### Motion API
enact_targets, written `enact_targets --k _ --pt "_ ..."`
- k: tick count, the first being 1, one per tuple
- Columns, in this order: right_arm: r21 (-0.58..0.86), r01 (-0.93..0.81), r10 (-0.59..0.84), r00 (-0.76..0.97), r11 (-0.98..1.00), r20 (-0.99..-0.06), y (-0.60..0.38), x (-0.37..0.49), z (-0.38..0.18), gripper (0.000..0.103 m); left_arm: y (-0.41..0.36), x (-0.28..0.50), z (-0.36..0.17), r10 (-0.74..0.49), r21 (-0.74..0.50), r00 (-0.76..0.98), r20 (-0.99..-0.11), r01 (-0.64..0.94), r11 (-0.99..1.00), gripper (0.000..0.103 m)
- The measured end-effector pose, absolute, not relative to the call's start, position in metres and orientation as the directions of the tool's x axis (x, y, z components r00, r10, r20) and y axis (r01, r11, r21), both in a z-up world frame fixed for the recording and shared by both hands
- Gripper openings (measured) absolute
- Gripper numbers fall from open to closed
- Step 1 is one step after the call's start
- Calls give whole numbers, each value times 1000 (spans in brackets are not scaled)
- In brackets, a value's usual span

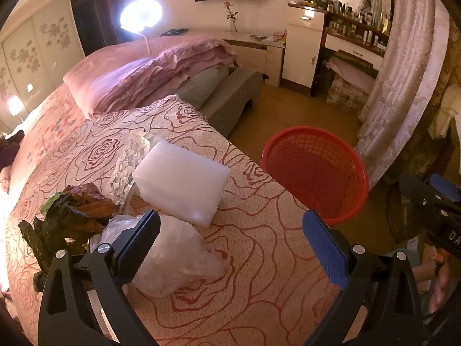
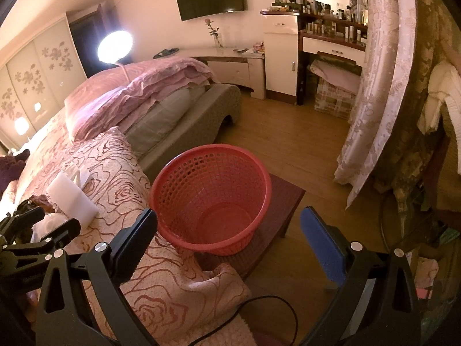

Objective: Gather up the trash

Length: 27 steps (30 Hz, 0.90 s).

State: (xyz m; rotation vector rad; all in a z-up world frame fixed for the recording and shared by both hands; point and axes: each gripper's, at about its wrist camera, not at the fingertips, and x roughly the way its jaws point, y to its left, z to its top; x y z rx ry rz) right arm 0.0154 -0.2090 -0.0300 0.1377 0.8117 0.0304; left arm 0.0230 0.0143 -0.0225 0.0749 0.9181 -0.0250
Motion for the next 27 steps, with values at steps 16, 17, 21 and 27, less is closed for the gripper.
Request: enact_targets --k 16,17,21,27 --pt "127 35 71 669 991 -740 -209 24 -36 96 16 26 -25 10 53 603 -798 53 997 95" --pt "127 35 71 668 991 -741 -209 24 -36 96 15 26 -25 10 53 603 -797 53 997 95" --pt "127 42 67 664 991 -745 -211 26 -38 96 16 29 -29 10 53 599 -801 54 997 95" --pt "135 39 76 658 990 -749 -211 28 -40 96 17 29 -32 8 45 589 -808 48 998 95"
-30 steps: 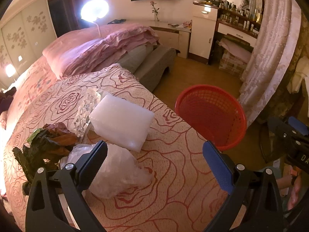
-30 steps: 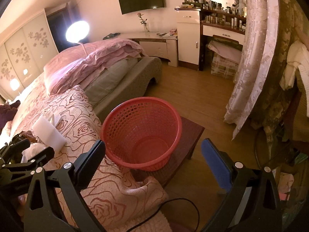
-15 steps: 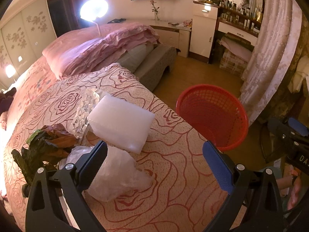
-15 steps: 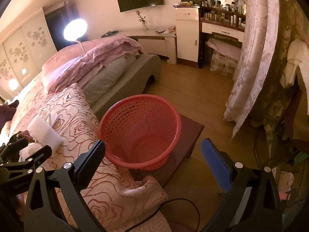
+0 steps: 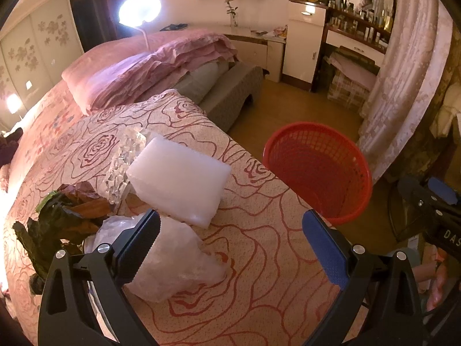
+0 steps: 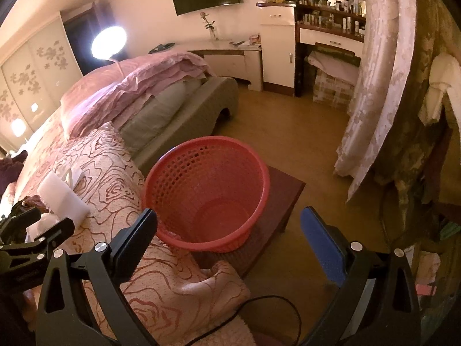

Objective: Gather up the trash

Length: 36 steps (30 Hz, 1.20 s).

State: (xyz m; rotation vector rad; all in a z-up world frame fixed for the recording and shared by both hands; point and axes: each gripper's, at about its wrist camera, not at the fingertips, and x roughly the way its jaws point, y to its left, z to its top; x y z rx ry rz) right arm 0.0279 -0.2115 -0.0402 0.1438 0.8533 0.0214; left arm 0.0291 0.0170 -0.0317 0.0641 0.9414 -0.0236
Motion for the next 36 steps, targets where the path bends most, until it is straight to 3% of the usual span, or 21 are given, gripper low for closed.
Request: enact_targets --k 9,16,21,29,32,34,36 --pt "150 -8 121 631 989 -766 -199 34 -49 96 58 25 0 18 9 628 -778 -18 1000 95" --pt "157 -42 149 611 987 -777 -185 39 -54 96 143 22 26 99 -33 640 -762 -192 981 95" --pt "159 -69 168 601 985 -781 -174 45 -56 96 194 6 22 125 -73 608 -784 -289 954 95" --pt "147 -189 233 602 971 -764 -133 49 -46 96 212 -8 -7 83 -116 558 -826 -311 943 94" --pt "144 -231 257 598 962 -759 -120 50 -42 96 210 -10 -18 68 -118 548 -834 -297 948 83" --pt "137 -261 270 592 956 -760 -110 52 -40 96 214 -8 -26 60 -124 537 -841 -300 946 62" --pt "129 -287 281 589 949 -758 -100 52 -37 96 218 -9 -28 42 -148 543 -839 -301 942 53"
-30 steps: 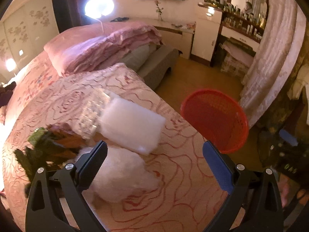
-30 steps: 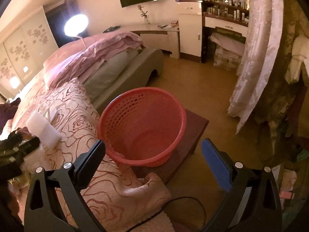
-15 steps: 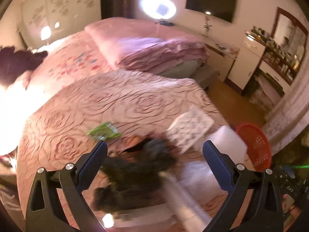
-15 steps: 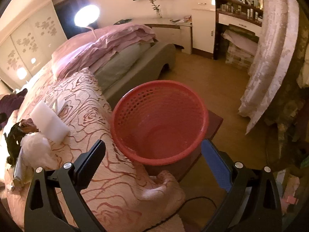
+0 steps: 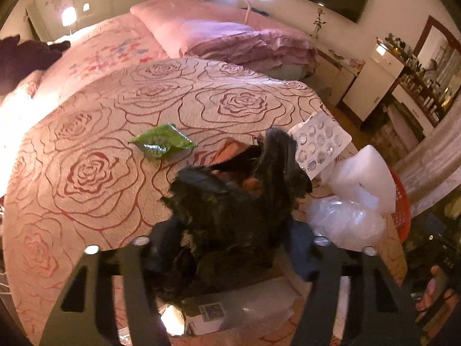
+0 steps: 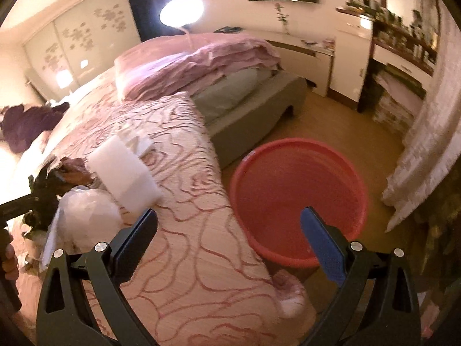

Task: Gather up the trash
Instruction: 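Grasp the crumpled black plastic bag with the left tool while the right tool grasps the white foam block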

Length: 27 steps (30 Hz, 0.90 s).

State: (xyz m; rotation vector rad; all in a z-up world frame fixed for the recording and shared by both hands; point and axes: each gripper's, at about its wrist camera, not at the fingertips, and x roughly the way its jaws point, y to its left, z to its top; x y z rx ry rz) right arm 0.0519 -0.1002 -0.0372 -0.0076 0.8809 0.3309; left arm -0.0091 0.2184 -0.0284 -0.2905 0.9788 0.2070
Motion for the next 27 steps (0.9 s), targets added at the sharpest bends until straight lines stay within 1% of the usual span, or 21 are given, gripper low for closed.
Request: enact_targets --k 1,3,4,8,15,20,21,23,24,27 --pt "126 -299 287 588 946 -756 -95 52 -36 96 220 -11 -27 36 -158 555 -831 -298 941 47" --pt "129 -327 307 585 936 -750 -87 53 -33 96 223 -16 -20 39 -165 582 -812 -293 942 41" --pt "127 -335 312 583 933 -750 -85 54 -34 96 224 -18 -17 38 -169 592 -805 -290 942 40" --pt "134 -388 351 567 912 -745 -67 61 -29 96 233 -27 -4 58 -169 623 -780 -299 939 39" --pt "157 -476 429 542 865 -722 -35 72 -21 96 258 -38 14 78 -206 664 -744 -339 918 39" --pt "142 -534 446 498 833 -744 -8 86 -29 95 270 -41 22 54 -251 685 -727 -338 907 39" --pt "142 -547 449 483 825 -751 -3 87 -32 90 270 -42 23 58 -248 686 -726 -339 908 39" --pt "150 -568 460 454 809 -763 2 89 -36 77 271 -43 26 65 -243 689 -722 -341 908 39" --pt "167 -578 472 429 799 -770 5 91 -38 65 271 -45 26 67 -243 692 -719 -341 908 39" --pt "174 -582 481 429 795 -765 5 91 -36 63 272 -47 32 74 -241 703 -708 -338 910 39"
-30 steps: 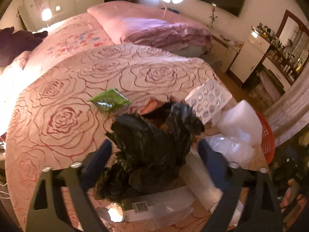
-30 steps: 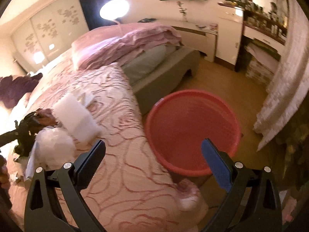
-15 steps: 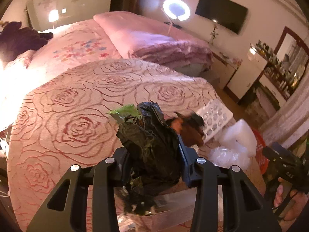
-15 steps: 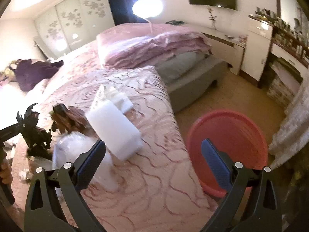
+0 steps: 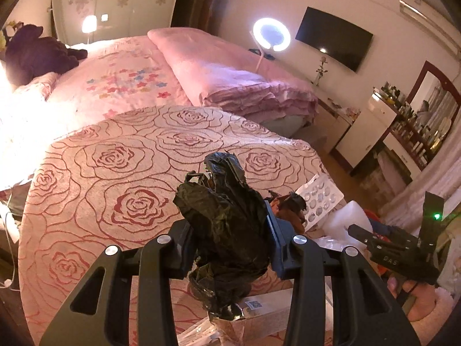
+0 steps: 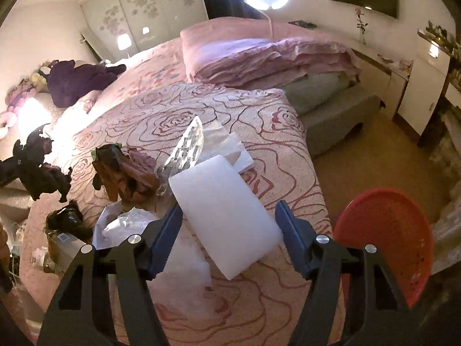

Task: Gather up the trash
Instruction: 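Grasp the crumpled black plastic bag with the left tool while the right tool grasps the white foam block, then carry both items over the red wastebasket and open both tools to drop them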

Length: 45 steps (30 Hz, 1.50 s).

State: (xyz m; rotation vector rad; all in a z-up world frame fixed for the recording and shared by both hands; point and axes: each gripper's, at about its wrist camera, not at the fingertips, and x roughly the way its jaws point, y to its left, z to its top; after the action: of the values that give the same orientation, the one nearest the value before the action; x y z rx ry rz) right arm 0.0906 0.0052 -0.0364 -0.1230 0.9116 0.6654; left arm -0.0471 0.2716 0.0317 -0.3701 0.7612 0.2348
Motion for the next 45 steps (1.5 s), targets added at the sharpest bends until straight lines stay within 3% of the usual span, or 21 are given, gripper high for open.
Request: enact_targets --k 8,15,23,34,45 --pt "206 -538 500 487 818 -716 -26 83 -15 63 256 -44 47 73 -229 731 -678 -304 925 39" --pt "227 -455 470 540 861 -698 -63 87 -8 63 215 -18 54 -3 -232 741 -672 -207 950 39" --pt "243 -326 398 597 914 -697 -118 94 -9 63 155 35 38 -176 -315 681 -710 -84 945 39" --pt "231 -109 248 626 967 -739 -198 105 -37 63 40 89 8 -296 -310 556 -776 72 948 39" --pt "221 -46 207 579 974 -789 -227 120 -70 64 -25 132 -36 -338 -310 441 -831 137 941 44"
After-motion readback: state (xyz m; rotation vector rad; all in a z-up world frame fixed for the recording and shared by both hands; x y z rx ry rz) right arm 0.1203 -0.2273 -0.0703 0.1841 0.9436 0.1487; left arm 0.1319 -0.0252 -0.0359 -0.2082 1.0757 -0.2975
